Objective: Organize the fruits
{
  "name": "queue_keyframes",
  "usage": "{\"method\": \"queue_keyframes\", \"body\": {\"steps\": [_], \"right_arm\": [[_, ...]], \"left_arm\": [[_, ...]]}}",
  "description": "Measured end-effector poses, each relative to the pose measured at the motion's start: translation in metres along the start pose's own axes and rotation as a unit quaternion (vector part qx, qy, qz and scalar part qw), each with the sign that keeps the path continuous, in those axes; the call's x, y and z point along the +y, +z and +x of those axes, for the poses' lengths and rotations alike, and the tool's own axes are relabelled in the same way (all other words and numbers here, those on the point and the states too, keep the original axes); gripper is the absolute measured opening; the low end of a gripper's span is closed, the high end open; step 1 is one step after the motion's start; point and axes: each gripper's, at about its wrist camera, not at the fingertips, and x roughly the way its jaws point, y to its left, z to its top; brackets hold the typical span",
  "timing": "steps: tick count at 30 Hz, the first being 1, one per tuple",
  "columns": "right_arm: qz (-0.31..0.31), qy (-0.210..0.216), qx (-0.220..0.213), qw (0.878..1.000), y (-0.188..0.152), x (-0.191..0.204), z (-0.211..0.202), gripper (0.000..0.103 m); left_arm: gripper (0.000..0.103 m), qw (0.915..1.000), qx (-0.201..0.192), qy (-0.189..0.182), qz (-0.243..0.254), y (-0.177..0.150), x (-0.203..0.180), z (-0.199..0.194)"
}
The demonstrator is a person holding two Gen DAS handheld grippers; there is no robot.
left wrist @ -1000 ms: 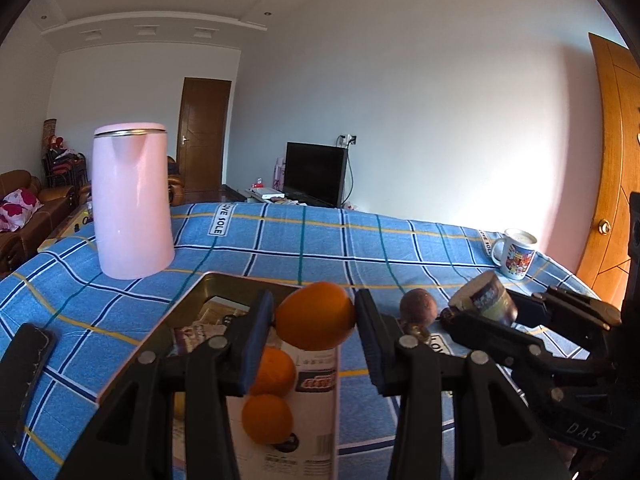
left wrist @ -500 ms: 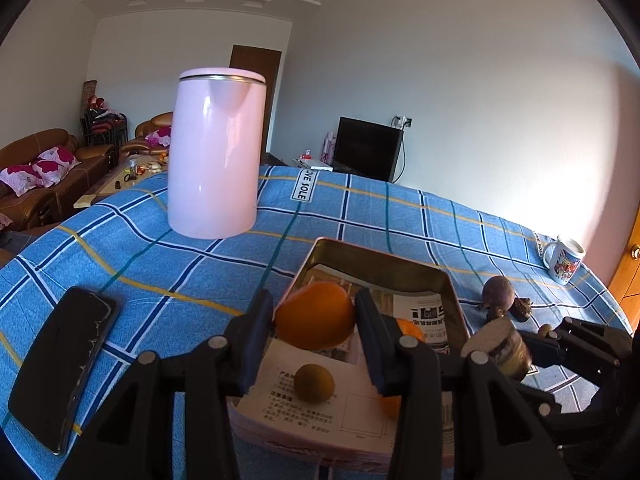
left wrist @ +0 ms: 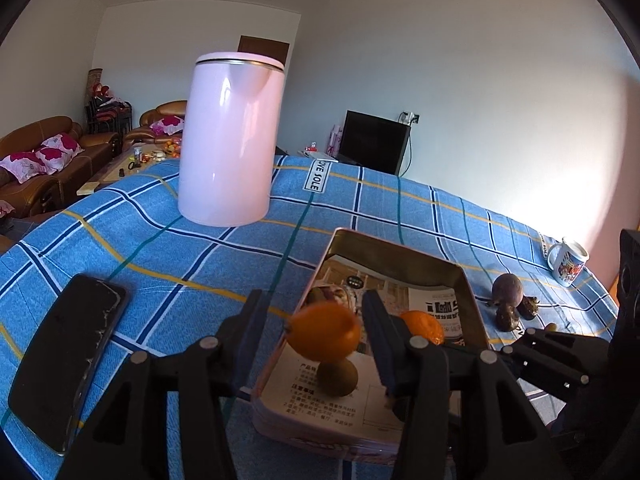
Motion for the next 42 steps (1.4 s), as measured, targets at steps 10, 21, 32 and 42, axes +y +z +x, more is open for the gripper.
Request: {"method": "queue_keyframes", "body": {"steps": [10,21,32,42], "right_arm": [[0.051,-0.074,-0.031,0.995,-0.033,-0.064,-0.068,0.054],[0.199,-0.182,0.036,0.962,-0.1,-0.184,-0.102,0.054],[0.219,-0.144,0.077,0.962,-0.106,-0.201,-0.077,0.047],[0.221,-0.142,0.066,0.963,-0.107,-0.203,-0.081,0.029]], "left_arm": [[0.066,0.9976,-0.023,-0.045,0.046,0.013,-0.055,-0.024],[0.069,0.983,0.04,-0.113,0.139,0.003,-0.163,0.016],[0.069,0.9747,0.097,-0.108,0.169,-0.01,-0.204,0.06],[0.069,0.9699,0.131,-0.111,0.173,-0.018,-0.211,0.083]]}}
